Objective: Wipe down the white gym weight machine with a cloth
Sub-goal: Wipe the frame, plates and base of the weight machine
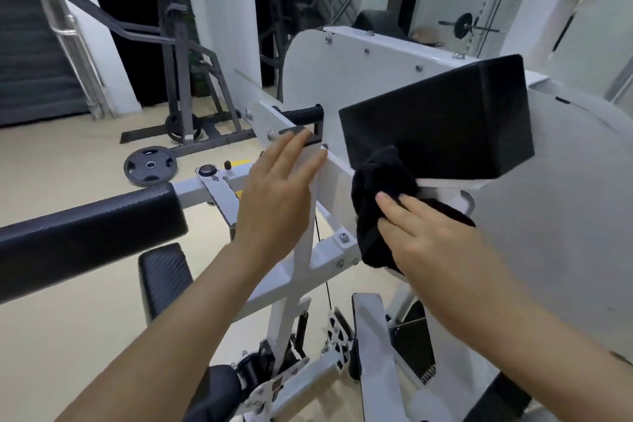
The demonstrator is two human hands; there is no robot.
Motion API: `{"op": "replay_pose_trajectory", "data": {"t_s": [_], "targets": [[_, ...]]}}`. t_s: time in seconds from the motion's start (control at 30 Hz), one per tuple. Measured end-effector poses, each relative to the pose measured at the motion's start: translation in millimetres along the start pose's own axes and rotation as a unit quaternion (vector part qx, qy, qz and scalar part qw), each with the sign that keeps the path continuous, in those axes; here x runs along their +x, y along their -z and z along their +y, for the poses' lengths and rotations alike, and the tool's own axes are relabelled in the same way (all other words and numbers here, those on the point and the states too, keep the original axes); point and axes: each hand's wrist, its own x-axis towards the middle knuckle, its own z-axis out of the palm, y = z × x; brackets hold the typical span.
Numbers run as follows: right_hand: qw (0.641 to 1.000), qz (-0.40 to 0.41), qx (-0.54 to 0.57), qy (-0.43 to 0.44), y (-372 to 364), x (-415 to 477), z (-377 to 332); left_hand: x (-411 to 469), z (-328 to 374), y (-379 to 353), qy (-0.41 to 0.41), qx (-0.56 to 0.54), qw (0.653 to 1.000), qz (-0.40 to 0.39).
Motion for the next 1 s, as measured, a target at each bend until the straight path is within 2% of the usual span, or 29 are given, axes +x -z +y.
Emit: {"op": "replay_pose_trajectory", "data": {"t_s": [0.07,0.13,0.2,0.3,0.4,0.47,0.57,0.67,0.77,0.83,0.93,1.0], "targets": [[0.998,0.008,-0.049,0.041,-2.9,10.9,-2.1,-14.6,24.9,-2.5,-0.042,-0.064,0.996,-0.048],[0.998,-0.010,-0.032,0.054,-6.2,39.3,-8.2,-17.4,41.4,-5.4,0.056,-0.188,0.974,-0.112],[0.999,-0.008,0.008,0.031,-1.5,60.4,-13.5,-13.8,41.5,-8.1,0.181,-0.286,0.931,-0.134],[1.000,0.007,0.018,0.008,-9.3,52.9,-10.3,-16.2,39.2,-4.0,0.223,-0.299,0.920,-0.118],[0.997,0.047,0.056,-0.020,-14.4,10.3,-10.6,-31.0,58.8,13.1,0.179,-0.306,0.923,-0.153],[0.993,0.090,0.068,-0.015,-17.4,-20.4,-9.9,-40.7,72.3,25.4,0.118,-0.317,0.918,-0.207],[0.987,0.136,0.084,0.012,-25.2,-63.8,-14.5,-52.9,86.2,41.7,0.023,-0.277,0.915,-0.291],[0.984,0.156,0.086,0.004,-35.4,-81.6,-28.1,-62.0,75.7,48.9,-0.025,-0.211,0.940,-0.265],[0.982,0.178,0.012,-0.060,-48.7,-68.1,-33.2,-57.8,57.0,39.5,0.014,-0.224,0.949,-0.220],[0.975,0.190,-0.052,-0.101,-48.9,-46.3,-29.7,-46.1,49.7,27.8,-0.010,-0.212,0.963,-0.168],[0.976,0.144,-0.126,-0.104,-40.2,0.0,-29.5,-20.5,34.2,11.9,-0.027,-0.100,0.990,-0.096],[0.985,0.072,-0.141,-0.063,-33.7,40.8,-34.5,-6.8,15.7,6.7,-0.002,-0.021,0.995,-0.094]]}}
